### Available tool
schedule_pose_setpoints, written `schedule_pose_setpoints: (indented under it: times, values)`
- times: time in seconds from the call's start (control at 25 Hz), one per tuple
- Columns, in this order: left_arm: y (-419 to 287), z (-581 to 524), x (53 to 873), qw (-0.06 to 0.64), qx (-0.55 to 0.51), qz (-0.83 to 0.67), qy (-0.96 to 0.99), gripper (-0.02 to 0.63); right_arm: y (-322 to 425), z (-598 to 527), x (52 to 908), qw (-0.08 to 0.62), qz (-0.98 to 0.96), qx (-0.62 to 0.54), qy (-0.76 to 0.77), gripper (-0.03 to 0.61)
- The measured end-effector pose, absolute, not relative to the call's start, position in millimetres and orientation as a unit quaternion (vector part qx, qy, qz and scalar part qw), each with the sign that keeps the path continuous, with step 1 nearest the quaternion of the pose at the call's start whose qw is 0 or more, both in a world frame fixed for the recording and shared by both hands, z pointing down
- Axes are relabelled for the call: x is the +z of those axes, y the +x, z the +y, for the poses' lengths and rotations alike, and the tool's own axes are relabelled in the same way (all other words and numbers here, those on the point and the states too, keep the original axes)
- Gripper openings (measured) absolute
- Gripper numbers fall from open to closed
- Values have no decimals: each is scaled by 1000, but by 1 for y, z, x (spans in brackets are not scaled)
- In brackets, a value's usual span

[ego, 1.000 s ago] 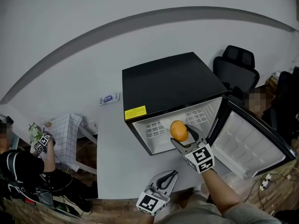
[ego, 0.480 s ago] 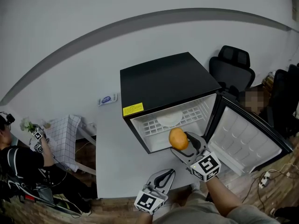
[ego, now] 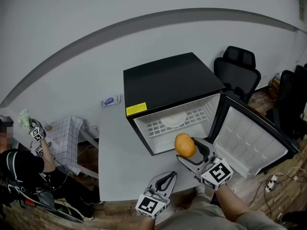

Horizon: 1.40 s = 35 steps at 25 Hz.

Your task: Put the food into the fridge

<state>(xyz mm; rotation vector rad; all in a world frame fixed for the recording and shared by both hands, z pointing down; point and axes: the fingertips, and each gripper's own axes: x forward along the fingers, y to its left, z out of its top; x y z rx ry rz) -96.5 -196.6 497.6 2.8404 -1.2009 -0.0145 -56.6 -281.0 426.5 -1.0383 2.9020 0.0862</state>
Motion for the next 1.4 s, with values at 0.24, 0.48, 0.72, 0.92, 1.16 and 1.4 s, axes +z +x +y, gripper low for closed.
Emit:
schedule_pose_setpoints:
  times: [0.24, 0.48, 0.72, 0.92, 1.16, 1.4]
  values:
    - [-98, -196, 494, 27, -6, -393, 919, 12, -57, -277, 413, 37, 941, 42, -334, 327]
    - [-100, -197, 492, 23, -7, -396, 918, 12, -57, -275, 406, 44, 942, 49, -329, 327]
    - [-95, -197, 492, 23, -7, -392, 920, 12, -55, -274, 406, 47, 943, 46, -325, 327]
    - [-92, -197, 493, 23, -5, -387, 922, 12, -51, -275, 404, 51, 943, 41, -328, 327]
    - [-89, -198, 488, 13, -11, -383, 924, 12, -49, -276, 401, 55, 942, 42, -328, 327]
    - [-89, -198, 489, 19, -9, -386, 922, 12, -50, -277, 402, 54, 944, 42, -322, 327]
